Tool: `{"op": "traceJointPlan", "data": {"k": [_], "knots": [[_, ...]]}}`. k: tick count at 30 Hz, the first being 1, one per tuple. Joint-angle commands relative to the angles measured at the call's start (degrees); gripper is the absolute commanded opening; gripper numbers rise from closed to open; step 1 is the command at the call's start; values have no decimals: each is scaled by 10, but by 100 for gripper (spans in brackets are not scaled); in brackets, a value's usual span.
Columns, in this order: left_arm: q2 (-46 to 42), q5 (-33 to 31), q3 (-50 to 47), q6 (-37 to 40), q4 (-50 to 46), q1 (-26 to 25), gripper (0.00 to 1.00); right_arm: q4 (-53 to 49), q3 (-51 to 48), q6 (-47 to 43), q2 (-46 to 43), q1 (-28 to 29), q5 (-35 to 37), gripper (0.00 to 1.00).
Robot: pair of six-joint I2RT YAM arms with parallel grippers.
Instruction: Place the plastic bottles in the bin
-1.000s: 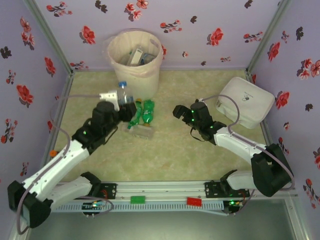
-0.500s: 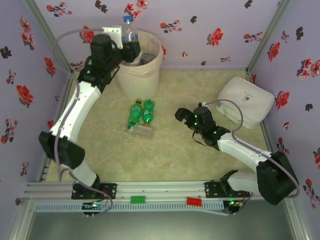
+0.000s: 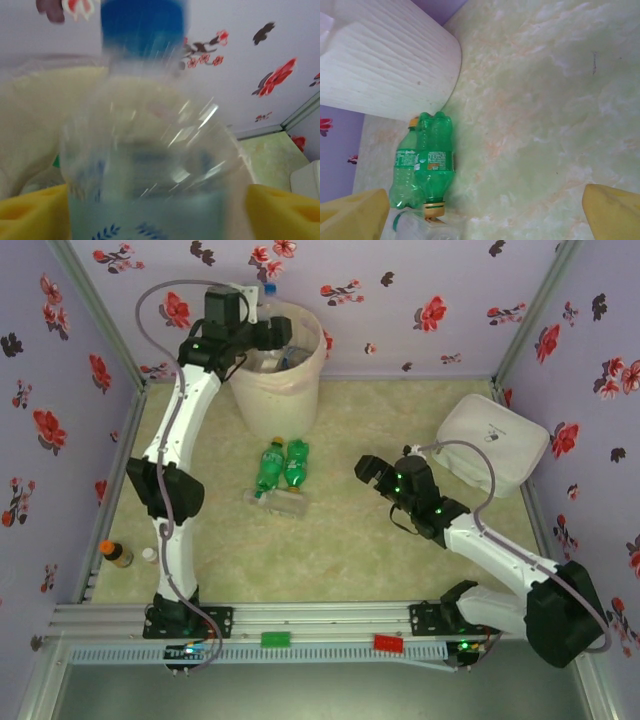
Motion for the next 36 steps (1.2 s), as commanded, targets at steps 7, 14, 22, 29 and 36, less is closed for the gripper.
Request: {"op": "traceJointPlan", "data": {"k": [7,14,22,29,36], "knots": [[-80,7,-41,-7,-6,3,100,65,6,-71,28,17,-105,100],[-328,-9,-434,-48,223,4,100,12,107,-183,140,98,-150,99],[-546,-41,-766,-127,314,40,100,-162,283,-349,288,151,-195,100],[-655,-43,-976,-212,314,105,100,-287,408,-449,391,166,-150,100],[-675,-11,-1066,-266,313,141,100,-313,469,-467,469,177,-160,97]]}}
